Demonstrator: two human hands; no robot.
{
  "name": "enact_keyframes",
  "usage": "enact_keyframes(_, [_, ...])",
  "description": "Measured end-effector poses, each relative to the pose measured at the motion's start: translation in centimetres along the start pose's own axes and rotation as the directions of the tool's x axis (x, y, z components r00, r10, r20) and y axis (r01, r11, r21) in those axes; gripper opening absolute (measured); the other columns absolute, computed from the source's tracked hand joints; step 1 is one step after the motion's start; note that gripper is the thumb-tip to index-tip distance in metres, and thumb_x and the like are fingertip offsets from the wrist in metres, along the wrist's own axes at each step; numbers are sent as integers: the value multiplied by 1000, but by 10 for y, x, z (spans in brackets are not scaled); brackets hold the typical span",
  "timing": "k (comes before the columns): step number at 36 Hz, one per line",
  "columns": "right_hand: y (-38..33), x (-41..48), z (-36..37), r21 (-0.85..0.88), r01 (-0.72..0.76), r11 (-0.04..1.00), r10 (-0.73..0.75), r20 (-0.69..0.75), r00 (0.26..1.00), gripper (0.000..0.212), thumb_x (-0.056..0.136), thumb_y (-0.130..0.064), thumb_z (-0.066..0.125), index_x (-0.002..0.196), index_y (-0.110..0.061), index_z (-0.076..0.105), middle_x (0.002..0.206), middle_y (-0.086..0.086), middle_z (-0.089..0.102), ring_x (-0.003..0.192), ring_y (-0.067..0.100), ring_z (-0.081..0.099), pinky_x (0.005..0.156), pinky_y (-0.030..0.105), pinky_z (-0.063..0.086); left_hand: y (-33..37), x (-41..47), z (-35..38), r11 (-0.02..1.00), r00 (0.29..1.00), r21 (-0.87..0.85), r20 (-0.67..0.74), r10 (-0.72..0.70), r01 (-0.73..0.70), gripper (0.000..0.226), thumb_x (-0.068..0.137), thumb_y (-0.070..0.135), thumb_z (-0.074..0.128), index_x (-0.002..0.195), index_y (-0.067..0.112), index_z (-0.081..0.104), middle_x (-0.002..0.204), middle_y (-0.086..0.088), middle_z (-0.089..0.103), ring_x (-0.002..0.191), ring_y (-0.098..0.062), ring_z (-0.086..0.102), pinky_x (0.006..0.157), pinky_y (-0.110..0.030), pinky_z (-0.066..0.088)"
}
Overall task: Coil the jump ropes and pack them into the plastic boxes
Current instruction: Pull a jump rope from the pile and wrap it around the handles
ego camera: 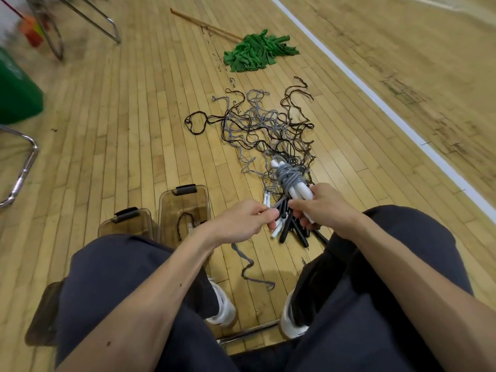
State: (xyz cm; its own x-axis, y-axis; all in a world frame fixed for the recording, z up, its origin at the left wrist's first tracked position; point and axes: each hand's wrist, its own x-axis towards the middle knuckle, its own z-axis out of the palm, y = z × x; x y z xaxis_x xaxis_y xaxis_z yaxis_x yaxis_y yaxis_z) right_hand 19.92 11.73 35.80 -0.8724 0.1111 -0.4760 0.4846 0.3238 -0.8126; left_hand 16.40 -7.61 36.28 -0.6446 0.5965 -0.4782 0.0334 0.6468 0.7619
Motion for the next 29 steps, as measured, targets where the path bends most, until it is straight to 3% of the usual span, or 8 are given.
enact_keyframes(3, [3,4,4,-53,-18,998,17,-16,1000,14,97,-14,65,91,-1,62,69,6,63,49,13,57,45,22,48,-1,0,2,990,999,141,-38,24,-18,38,103,42,49,86,12,66,61,6,38,51,-10,34,55,-29,29])
enact_keyframes(6, [6,9,7,-90,-37,995,35,-18,999,17,97,-17,67,98,0,63,71,7,65,52,16,58,47,24,49,0,-1,5,966,998,255,-37,49,-38,40,102,43,51,74,14,54,62,5,40,54,-13,37,55,-32,30])
enact_keyframes(9, [6,12,11,-139,-49,989,48,-7,999,16,97,-18,66,93,-3,64,70,5,66,53,16,59,48,24,49,1,-2,5,942,997,333,-45,66,-48,39,102,41,52,70,20,48,63,3,47,58,-19,48,56,-34,34])
enact_keyframes(13, [5,13,16,-208,-51,977,58,30,998,18,98,-19,65,88,-5,64,69,4,66,52,15,59,51,26,51,5,-6,2,875,988,475,-68,137,-89,40,103,36,50,67,20,45,61,2,47,55,-16,41,53,-33,29])
enact_keyframes(18, [4,6,19,-380,-74,922,183,258,949,17,99,-15,63,90,0,65,60,0,65,42,9,53,42,22,44,5,-10,-7,723,959,672,-68,276,-160,29,99,44,56,90,19,69,71,9,55,67,-14,50,56,-29,32])
enact_keyframes(20, [4,5,20,-430,-62,901,222,334,916,15,98,-15,64,98,0,66,67,3,68,46,11,54,45,23,47,3,-12,-11,709,947,680,-67,315,-188,27,94,48,61,94,23,72,67,13,51,66,-10,48,54,-25,29])
enact_keyframes(23, [2,5,22,-525,1,851,245,398,884,13,96,-17,65,92,-4,66,72,3,70,51,14,56,50,25,49,0,-11,-14,718,932,656,-60,357,-233,29,87,52,68,94,24,76,74,11,60,71,-10,50,57,-24,34])
enact_keyframes(29, [3,2,28,-614,126,779,277,517,810,19,94,-21,68,78,-12,64,65,-2,69,46,11,56,55,27,50,-3,-9,-16,826,952,502,-18,307,-257,34,78,50,76,89,19,78,74,11,63,73,-9,57,68,-34,48])
